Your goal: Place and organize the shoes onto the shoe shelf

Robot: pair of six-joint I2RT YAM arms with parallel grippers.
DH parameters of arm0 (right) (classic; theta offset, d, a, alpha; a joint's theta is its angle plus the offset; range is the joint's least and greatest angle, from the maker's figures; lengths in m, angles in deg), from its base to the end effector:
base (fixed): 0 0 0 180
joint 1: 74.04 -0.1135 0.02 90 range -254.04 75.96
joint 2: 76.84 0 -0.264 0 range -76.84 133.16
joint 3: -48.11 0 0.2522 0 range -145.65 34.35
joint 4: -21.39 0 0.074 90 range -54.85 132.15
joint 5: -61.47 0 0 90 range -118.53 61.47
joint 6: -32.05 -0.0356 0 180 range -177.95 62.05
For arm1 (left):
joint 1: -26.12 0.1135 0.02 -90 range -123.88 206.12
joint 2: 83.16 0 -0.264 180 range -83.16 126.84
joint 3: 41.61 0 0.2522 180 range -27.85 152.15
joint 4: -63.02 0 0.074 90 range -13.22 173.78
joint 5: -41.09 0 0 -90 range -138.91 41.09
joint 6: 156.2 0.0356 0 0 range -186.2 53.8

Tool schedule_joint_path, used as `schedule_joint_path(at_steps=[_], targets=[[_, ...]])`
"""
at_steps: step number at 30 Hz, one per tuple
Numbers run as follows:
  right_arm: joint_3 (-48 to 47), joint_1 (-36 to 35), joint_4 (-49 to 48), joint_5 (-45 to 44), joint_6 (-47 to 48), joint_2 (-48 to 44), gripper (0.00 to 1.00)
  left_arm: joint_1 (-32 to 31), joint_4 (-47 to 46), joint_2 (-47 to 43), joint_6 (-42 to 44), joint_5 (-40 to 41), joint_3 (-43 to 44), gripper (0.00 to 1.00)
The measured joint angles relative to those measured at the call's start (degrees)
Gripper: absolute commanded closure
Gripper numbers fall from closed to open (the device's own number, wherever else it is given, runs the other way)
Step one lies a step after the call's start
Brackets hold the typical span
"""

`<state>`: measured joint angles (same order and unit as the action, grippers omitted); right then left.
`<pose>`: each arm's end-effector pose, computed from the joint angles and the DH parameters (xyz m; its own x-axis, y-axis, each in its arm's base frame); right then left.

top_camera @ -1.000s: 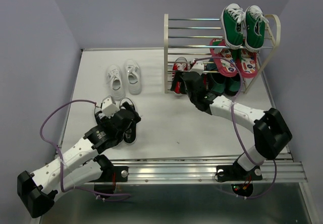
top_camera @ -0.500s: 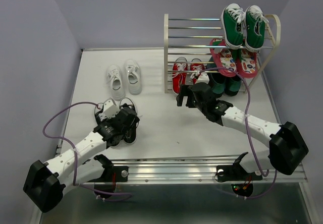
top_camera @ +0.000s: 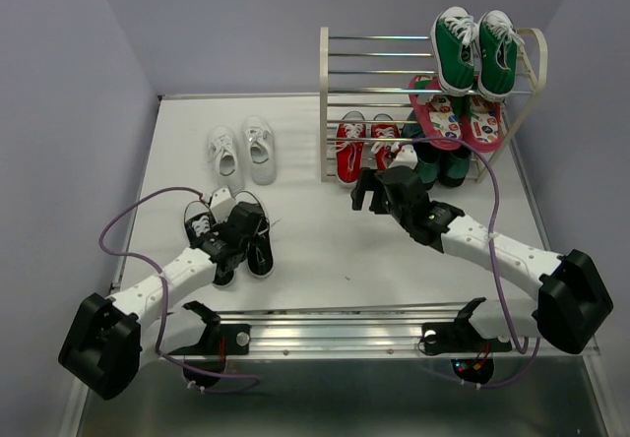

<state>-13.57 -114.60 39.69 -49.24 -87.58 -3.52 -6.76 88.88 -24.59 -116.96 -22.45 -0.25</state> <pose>0.2241 0.1752 0.2620 -0.5152 0.1678 -0.8405 -0.1389 0.9514 0.2750 0.1771 -0.0956 0.1918 -0.5275 -0.4846 -0.6978 -0.3097 0.8745 -0.3733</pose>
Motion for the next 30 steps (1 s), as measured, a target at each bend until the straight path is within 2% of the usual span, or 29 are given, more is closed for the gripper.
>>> schedule_joint_path(at_steps=[1, 6, 16, 24, 29, 30], targets=[[0.4, 0.0, 0.2, -0.2, 0.0, -0.2, 0.00, 0.0, -0.2, 0.5, 0.4, -0.3, 0.0, 1.00], [1.8, 0.0, 1.2, -1.0, -0.1, -2.5, 0.00, -0.5, -1.1, 0.8, 3.0, -1.6, 0.0, 1.00], [4.9, 0.0, 1.8, -3.3, 0.1, -7.8, 0.00, -13.2, -6.4, 0.2, -0.9, -6.6, 1.3, 1.00], [5.8, 0.0, 3.0, -3.7, 0.1, -8.5, 0.00, -20.8, -10.9, 16.0, -4.6, -3.5, 11.8, 1.00], [6.3, 0.0, 3.3, -3.7, 0.0, -10.2, 0.00, -23.0, -11.8, 24.0, -9.7, -2.1, 18.1, 1.00], [6.5, 0.0, 3.4, -3.7, 0.1, -10.4, 0.00, -23.4, -11.5, 25.1, -10.7, -1.4, 19.2, 0.88]])
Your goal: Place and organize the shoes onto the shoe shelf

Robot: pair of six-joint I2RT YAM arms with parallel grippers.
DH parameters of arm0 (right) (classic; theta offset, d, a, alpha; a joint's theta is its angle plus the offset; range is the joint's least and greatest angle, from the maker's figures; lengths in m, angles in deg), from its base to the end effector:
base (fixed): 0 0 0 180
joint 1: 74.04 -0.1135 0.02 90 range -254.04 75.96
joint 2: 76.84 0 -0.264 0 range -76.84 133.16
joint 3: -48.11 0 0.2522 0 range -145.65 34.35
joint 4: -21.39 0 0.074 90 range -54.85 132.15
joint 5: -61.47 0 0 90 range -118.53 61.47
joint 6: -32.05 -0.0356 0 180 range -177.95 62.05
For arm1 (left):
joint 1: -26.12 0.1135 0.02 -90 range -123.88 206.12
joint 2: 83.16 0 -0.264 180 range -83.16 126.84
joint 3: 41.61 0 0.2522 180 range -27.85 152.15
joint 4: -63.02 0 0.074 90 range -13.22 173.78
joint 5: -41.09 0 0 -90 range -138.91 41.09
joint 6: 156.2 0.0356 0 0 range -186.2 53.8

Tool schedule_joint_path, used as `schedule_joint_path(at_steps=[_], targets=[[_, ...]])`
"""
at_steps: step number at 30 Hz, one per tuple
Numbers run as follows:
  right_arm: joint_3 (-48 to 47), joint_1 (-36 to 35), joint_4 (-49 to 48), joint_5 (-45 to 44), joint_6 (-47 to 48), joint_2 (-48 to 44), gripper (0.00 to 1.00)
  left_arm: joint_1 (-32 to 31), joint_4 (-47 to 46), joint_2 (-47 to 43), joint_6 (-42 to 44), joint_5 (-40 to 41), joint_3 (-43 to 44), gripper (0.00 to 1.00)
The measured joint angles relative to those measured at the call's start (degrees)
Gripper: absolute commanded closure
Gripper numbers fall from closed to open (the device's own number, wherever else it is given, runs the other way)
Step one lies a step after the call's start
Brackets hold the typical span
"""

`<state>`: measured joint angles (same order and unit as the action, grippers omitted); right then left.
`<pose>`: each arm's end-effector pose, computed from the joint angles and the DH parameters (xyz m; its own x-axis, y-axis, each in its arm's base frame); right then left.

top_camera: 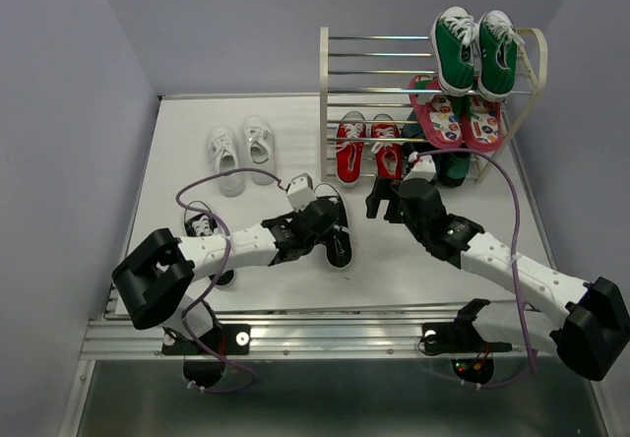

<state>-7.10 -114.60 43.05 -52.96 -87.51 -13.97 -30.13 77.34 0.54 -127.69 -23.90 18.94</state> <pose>0.1937 0.1464 0.2627 -0.4805 0.1799 -0.8583 -0.0931 0.9627 0.2540 0.1832 -0.2471 0.2121 -0.6596 -0.4462 -0.6048 -0.0263 0.8180 -0.5747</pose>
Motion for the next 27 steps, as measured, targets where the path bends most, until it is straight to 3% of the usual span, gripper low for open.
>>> schedule_joint_path(at_steps=[3, 5, 6, 13, 22, 27], targets=[[0.2, 0.0, 0.8, 0.6, 0.3, -0.2, 0.00, -0.7, 1.0, 1.7, -2.2, 1.8, 2.3, 0.44], [0.4, 0.0, 1.0, 1.4, 0.5, -0.2, 0.00, -0.8, 1.8, 2.3, -3.6, 2.6, 3.5, 0.37], [0.5, 0.0, 1.1, 1.7, 0.6, -0.2, 0.00, -0.9, 1.9, 2.4, -4.4, 2.9, 4.3, 0.26], [1.2, 0.0, 2.3, 6.5, 2.7, -0.3, 0.00, -1.8, 2.9, 2.1, -4.7, 3.5, 5.0, 0.01], [1.0, -3.6, 3.7, 17.7, 5.8, 2.8, 0.00, -1.3, 12.9, -7.0, -3.3, 6.8, 5.1, 0.01], [0.4, -8.6, 3.7, 18.7, 4.9, 7.8, 0.00, 3.4, 21.3, -14.1, -3.1, 8.7, 3.9, 0.01]])
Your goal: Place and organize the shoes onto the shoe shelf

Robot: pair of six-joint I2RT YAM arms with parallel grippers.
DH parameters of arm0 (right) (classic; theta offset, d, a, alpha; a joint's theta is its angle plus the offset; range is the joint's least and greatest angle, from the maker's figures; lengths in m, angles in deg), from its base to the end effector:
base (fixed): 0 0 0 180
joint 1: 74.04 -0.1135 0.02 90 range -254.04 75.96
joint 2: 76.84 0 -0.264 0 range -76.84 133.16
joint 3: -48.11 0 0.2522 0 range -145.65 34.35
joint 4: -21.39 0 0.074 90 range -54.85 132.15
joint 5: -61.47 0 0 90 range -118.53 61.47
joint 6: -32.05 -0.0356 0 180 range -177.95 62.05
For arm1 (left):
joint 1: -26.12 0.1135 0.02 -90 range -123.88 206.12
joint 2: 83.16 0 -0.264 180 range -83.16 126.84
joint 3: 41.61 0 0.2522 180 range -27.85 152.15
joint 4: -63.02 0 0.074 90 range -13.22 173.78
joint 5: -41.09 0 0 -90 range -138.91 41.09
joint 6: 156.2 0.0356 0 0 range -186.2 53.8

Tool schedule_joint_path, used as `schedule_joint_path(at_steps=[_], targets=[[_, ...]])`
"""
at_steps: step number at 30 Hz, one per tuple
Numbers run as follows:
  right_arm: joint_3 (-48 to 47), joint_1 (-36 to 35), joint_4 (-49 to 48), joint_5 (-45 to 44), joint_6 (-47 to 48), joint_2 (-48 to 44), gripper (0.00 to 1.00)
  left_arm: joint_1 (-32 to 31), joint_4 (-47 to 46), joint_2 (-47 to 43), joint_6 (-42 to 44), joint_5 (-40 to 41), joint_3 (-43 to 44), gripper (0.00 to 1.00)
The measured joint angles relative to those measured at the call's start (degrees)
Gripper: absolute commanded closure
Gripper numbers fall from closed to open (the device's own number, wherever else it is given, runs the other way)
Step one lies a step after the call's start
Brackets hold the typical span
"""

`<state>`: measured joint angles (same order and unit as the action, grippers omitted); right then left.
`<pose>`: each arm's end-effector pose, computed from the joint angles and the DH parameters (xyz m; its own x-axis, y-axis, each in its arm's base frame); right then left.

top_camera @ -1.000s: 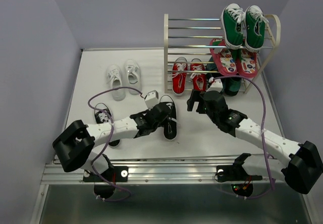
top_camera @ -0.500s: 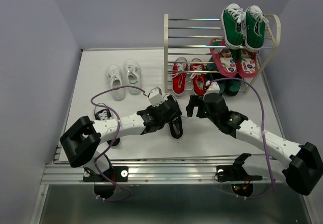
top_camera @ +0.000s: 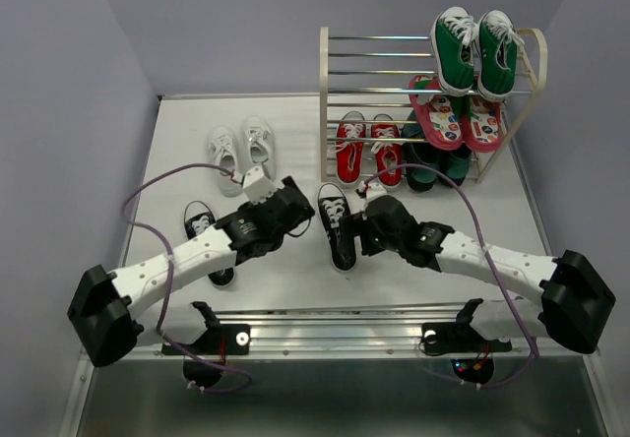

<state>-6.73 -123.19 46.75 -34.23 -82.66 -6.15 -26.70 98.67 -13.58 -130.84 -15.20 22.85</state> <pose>0.1712 0.1926 0.2217 -0.6857 -0.1570 -0.7108 -0.4592 0.8509 0.2550 0.1714 -0.1933 0.2707 -0.5384 -0.5340 -0.6519 -0.1815 0.8289 -0.5291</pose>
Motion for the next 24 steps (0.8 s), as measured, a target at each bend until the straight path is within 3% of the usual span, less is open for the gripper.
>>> schedule_joint_path(at_steps=[4, 10, 18, 22, 24], targets=[[-1.4, -4.2, 0.0, -2.7, -1.8, 3.1, 0.00, 8.4, 4.4, -10.4, 0.1, 1.3, -4.7, 0.01], [-3.5, -6.4, 0.0, -5.8, -3.9, 5.7, 0.00, 13.6, 9.4, -21.0, 0.2, 2.1, -9.0, 0.01], [-5.3, -7.0, 1.1, -9.3, -6.3, 10.1, 0.11, 14.7, 11.6, -19.8, 0.2, 2.4, -9.0, 0.01], [-5.9, -7.6, 1.9, -10.0, -7.3, 12.2, 0.26, 14.8, 11.6, -19.5, 0.5, 2.4, -9.0, 0.01], [-6.1, -7.6, 2.1, -10.4, -7.7, 12.9, 0.28, 15.0, 11.5, -19.5, 0.7, 2.3, -9.0, 0.01]])
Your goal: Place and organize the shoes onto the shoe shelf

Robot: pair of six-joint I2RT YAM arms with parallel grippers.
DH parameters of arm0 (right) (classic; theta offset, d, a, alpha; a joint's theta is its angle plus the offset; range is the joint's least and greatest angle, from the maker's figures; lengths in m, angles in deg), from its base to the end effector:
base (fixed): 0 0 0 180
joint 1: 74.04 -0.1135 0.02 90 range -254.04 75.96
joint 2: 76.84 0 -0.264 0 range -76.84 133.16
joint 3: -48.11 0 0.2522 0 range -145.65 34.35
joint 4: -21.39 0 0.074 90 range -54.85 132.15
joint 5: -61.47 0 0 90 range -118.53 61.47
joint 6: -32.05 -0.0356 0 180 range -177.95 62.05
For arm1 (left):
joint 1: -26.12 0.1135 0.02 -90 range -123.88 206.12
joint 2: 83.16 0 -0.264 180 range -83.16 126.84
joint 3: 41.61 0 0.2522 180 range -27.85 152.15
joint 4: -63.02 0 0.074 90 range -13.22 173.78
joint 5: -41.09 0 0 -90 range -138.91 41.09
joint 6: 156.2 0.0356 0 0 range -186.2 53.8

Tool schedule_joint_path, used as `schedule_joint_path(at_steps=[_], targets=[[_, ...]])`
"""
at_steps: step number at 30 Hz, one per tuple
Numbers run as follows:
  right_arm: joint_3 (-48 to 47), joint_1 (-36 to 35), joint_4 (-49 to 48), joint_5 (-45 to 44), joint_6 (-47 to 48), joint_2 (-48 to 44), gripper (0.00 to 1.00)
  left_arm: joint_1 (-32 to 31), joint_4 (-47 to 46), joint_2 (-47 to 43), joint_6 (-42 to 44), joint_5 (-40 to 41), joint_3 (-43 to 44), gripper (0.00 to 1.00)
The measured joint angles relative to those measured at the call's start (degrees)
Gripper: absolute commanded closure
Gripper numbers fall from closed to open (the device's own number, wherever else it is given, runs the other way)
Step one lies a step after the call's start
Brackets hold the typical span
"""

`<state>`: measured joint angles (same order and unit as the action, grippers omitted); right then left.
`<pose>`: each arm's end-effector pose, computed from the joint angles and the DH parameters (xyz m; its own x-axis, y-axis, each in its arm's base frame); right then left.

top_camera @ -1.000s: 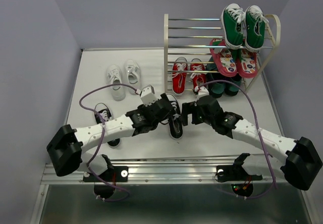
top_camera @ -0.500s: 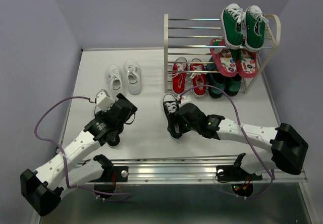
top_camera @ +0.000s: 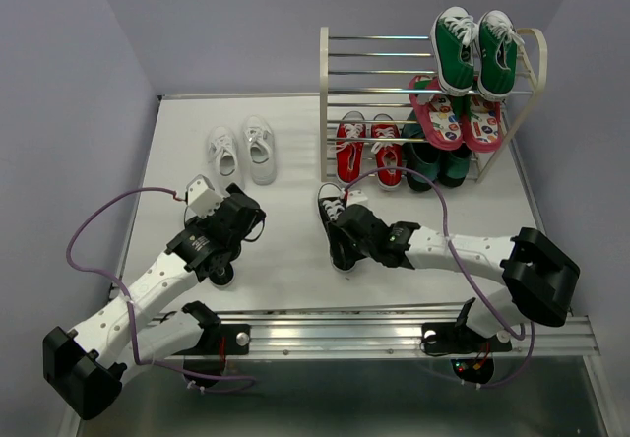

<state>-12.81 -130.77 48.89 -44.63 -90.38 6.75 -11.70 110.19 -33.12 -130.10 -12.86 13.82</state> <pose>0.1687 0.2392 0.1956 -0.7341 -0.1797 -0.6548 -0.3699 0.9145 0.1637 0.1536 -0.0927 0.2711 -0.3654 -0.6355 -0.6802 -0.4071 0.7662 -0.4972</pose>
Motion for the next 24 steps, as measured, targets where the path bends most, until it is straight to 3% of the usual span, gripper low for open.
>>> schedule_joint_path(at_steps=[3, 8, 11, 16, 24], targets=[[-0.2, 0.0, 0.8, -0.9, -0.7, 0.5, 0.32, 0.1, -0.2, 0.0, 0.4, 0.0, 0.0, 0.01], [-0.9, 0.0, 2.0, -2.2, -1.9, 1.4, 0.48, 0.1, -0.4, 0.0, 0.4, 0.0, -0.2, 0.01], [-1.3, -0.2, 2.5, -2.6, -2.3, 1.9, 0.64, 0.1, -0.5, 0.0, 0.4, 0.0, -0.5, 0.01], [-2.1, -0.4, 3.4, -3.6, -3.0, 2.5, 0.99, 0.1, -0.5, -0.3, 0.4, 0.0, -0.9, 0.01], [-2.4, -1.1, 4.4, -5.7, -0.3, 1.7, 0.99, 0.4, -1.4, -0.6, 0.8, 0.0, -1.1, 0.01]])
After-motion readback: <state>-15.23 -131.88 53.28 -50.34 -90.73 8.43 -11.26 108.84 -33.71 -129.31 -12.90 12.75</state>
